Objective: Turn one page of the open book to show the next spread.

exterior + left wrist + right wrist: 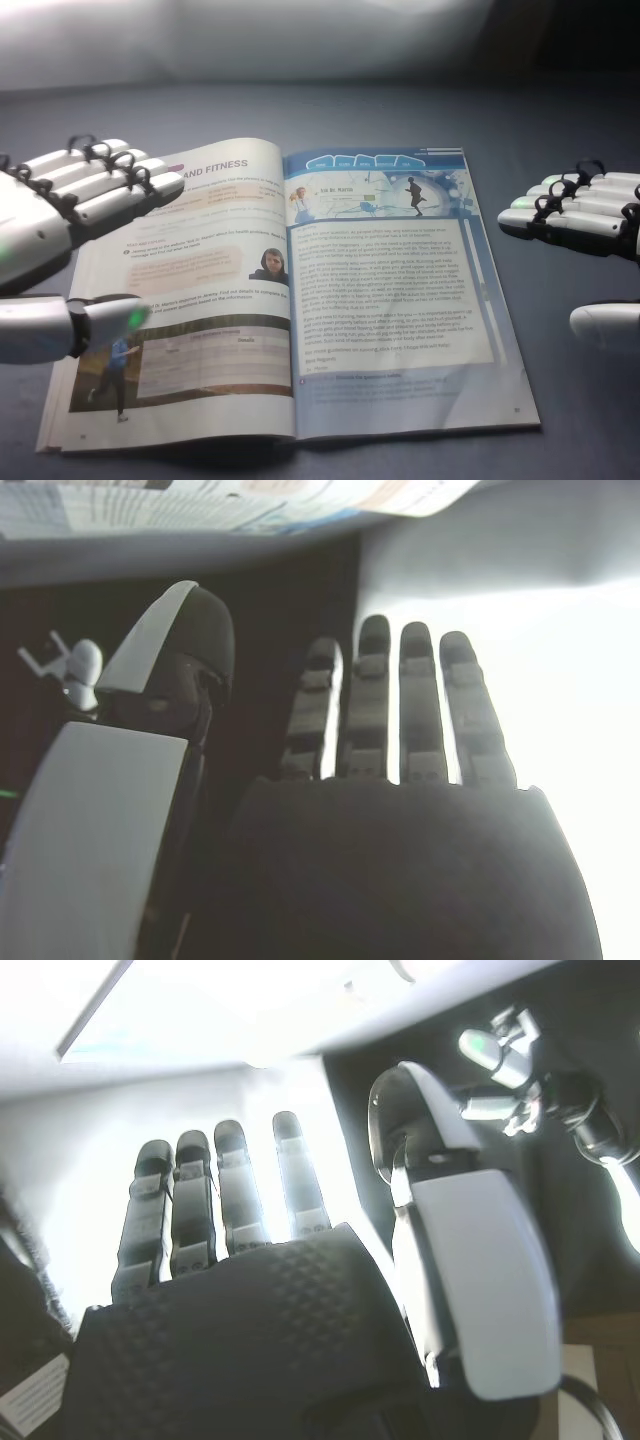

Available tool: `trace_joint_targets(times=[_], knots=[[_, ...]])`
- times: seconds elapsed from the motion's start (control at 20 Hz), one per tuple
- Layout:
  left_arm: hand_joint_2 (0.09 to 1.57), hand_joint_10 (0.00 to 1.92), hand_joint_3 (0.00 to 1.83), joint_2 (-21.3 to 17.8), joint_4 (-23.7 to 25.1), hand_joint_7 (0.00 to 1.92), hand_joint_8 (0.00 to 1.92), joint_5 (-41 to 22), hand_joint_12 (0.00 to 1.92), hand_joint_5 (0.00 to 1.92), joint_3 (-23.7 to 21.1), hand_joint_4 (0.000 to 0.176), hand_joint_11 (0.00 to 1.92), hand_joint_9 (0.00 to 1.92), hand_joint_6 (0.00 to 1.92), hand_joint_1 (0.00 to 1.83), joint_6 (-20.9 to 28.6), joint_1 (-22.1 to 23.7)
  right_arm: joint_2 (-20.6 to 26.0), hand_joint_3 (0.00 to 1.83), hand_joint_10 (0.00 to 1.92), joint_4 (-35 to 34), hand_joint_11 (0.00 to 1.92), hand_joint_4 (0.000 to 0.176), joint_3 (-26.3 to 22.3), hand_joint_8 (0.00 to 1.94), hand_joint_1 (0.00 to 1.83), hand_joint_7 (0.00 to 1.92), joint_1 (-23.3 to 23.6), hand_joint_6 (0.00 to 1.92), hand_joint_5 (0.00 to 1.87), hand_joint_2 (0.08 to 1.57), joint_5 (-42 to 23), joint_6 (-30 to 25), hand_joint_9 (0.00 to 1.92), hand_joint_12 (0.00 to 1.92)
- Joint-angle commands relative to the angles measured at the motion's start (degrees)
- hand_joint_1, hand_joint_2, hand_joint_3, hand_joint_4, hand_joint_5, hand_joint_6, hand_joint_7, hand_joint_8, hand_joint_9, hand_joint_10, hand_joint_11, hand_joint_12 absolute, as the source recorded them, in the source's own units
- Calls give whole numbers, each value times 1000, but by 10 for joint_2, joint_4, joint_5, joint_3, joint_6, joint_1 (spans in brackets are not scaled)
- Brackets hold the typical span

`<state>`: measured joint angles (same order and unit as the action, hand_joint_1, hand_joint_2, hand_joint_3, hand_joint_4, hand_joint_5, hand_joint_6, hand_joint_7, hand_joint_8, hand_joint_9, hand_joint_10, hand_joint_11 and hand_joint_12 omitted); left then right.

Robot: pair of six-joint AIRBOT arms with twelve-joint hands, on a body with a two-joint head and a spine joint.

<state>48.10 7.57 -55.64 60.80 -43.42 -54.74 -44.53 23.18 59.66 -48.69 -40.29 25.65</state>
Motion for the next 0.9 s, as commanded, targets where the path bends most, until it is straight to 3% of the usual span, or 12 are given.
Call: trace_joint_targets(times=[0.0, 0.15, 0.25, 0.35, 0.4, 0.55, 0.65, 0.7, 0.85], knots=[[1305, 0, 24, 0, -7, 0, 0, -61, 0, 0, 2, 11, 0, 0, 0, 0, 2, 6, 2, 62, 0, -15, 0, 0, -1, 0, 61, 0, 7, 3, 6, 1318, -51, -4, 0, 0], [1294, 0, 13, -3, -5, 0, 0, -60, 0, 0, 3, 21, 0, 0, 0, 0, 4, 7, 3, 39, 0, 4, 0, 0, 0, 0, 51, 0, 13, 0, 0, 1329, -42, -14, 0, 0], [1309, 0, 17, -7, -1, 0, 0, -53, 0, 0, 2, 7, 0, 0, 0, 0, 4, 13, 6, 28, 0, 54, 0, 0, 0, 0, 51, 0, 36, 0, 0, 1331, -13, -43, 0, 0], [1300, 0, 12, -11, 2, 0, 0, -48, 0, 0, 2, 12, 0, 0, 0, 0, 4, 15, 7, 23, 0, 118, 0, 0, 0, 0, 18, 0, 65, 0, 1, 1330, 22, -77, 0, 0], [1298, 0, 10, -12, 2, 0, 0, -48, 0, 0, 2, 26, 0, 0, 0, 0, 4, 15, 7, 17, 0, 139, 0, 0, 0, 0, 3, 0, 72, 1, 4, 1321, 31, -87, 0, 0], [1301, 0, 10, -16, 4, 0, 0, -41, 0, 0, 3, 28, 0, 0, 0, 0, 4, 17, 1, 11, 0, 248, 0, 0, 4, 0, 0, 0, 112, 9, 22, 1312, 71, -157, 0, 0], [1307, 0, 11, -16, 5, 0, 0, -37, 0, 0, 4, 17, 0, 0, 0, 0, 4, 17, -11, 9, 0, 318, 0, 0, 13, 0, 0, 0, 130, 15, 35, 1309, 86, -212, 0, 0], [1305, 0, 10, -16, 6, 0, 0, -36, 0, 0, 4, 24, 0, 0, 0, 0, 4, 18, -16, 0, 0, 349, 0, 0, 16, 0, 0, 0, 136, 22, 54, 1287, 92, -235, 0, 0], [1299, 0, 6, -16, 6, 0, 0, -36, 0, 0, 5, 19, 0, 0, 0, 0, 4, 18, -31, 0, 0, 406, 0, 0, 27, 0, 0, 0, 142, 16, 41, 1289, 102, -282, 0, 0]])
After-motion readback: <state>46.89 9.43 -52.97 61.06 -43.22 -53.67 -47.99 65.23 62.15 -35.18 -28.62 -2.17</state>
